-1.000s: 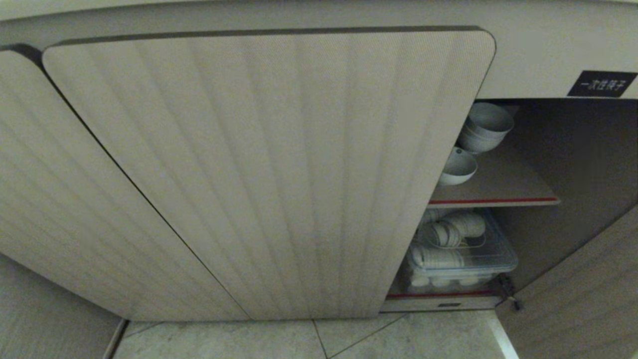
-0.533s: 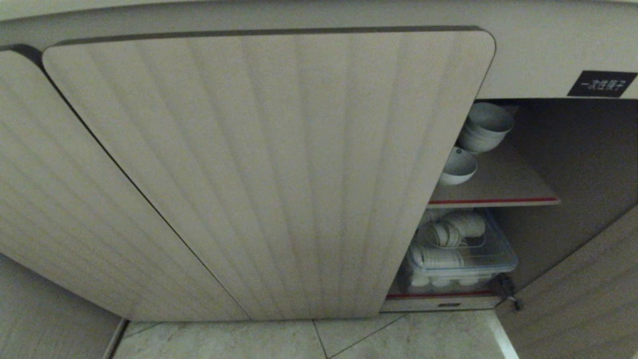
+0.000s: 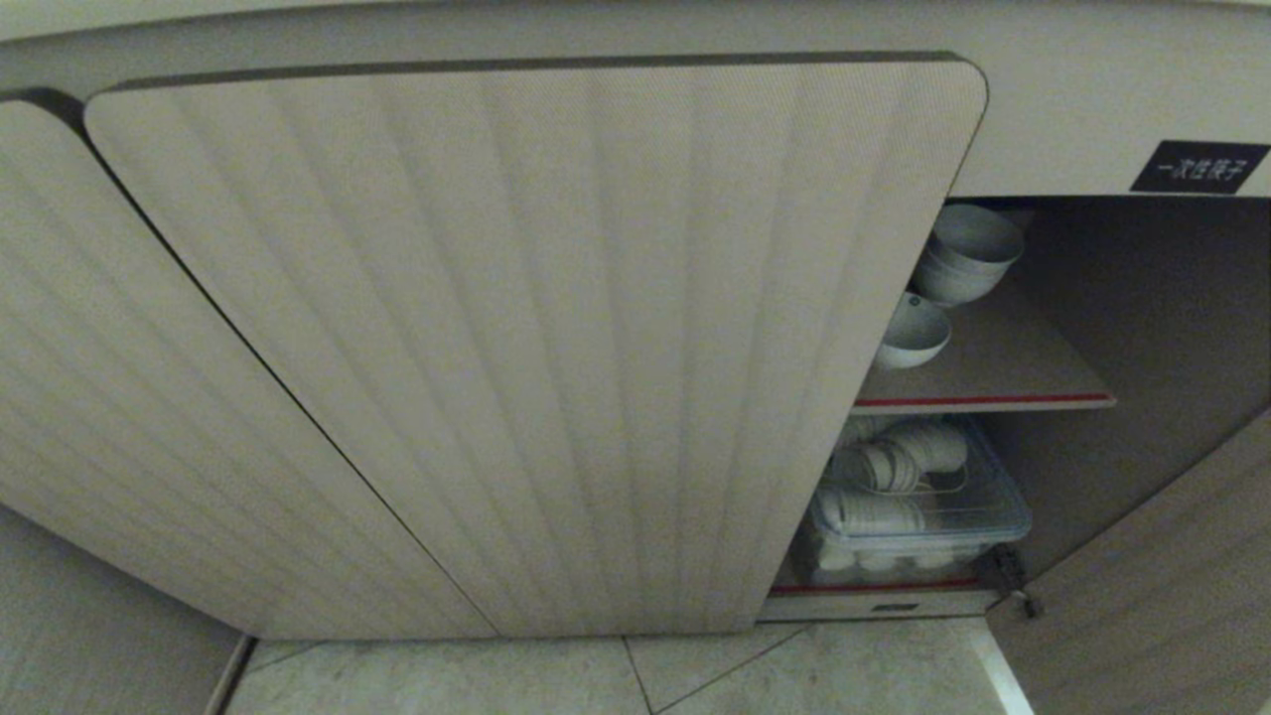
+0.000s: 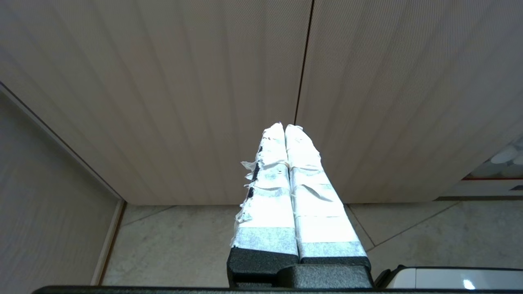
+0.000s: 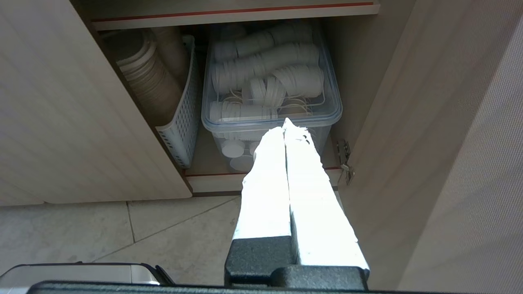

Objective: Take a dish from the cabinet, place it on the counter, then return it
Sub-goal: Close the cabinet door

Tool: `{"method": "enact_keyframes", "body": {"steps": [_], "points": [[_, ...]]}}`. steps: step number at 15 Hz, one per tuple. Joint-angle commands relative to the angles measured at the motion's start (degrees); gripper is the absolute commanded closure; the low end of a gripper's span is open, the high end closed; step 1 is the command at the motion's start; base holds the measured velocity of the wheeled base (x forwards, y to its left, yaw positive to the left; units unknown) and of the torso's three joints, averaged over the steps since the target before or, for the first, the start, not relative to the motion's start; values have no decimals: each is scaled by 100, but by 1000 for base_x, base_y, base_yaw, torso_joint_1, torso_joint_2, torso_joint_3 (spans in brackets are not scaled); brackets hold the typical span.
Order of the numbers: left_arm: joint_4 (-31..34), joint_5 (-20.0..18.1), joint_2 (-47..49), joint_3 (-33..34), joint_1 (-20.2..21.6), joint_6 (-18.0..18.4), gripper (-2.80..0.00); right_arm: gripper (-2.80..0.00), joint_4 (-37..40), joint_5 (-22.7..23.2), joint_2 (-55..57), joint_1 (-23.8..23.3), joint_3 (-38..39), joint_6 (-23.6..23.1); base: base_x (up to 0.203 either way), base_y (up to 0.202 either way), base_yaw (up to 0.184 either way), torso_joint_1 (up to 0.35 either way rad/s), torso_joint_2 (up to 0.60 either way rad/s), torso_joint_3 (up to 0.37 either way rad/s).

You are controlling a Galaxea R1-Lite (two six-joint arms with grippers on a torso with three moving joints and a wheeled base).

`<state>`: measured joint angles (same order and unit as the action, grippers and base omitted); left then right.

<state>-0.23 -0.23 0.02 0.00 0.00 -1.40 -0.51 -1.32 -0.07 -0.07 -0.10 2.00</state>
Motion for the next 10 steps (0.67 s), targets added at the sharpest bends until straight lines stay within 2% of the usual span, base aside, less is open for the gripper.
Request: {"method": "enact_keyframes", "body": {"steps": [1, 6, 10], "points": [[-4, -4, -2, 0, 0, -1, 0, 0, -2, 0, 7, -1, 1, 2, 0, 0, 0, 0, 0, 0], [-4, -4, -2, 0, 0, -1, 0, 0, -2, 0, 7, -1, 1, 2, 0, 0, 0, 0, 0, 0], [-4, -4, -2, 0, 0, -1, 0, 0, -2, 0, 7, -1, 1, 2, -176, 0, -2, 2, 1, 2]]}}
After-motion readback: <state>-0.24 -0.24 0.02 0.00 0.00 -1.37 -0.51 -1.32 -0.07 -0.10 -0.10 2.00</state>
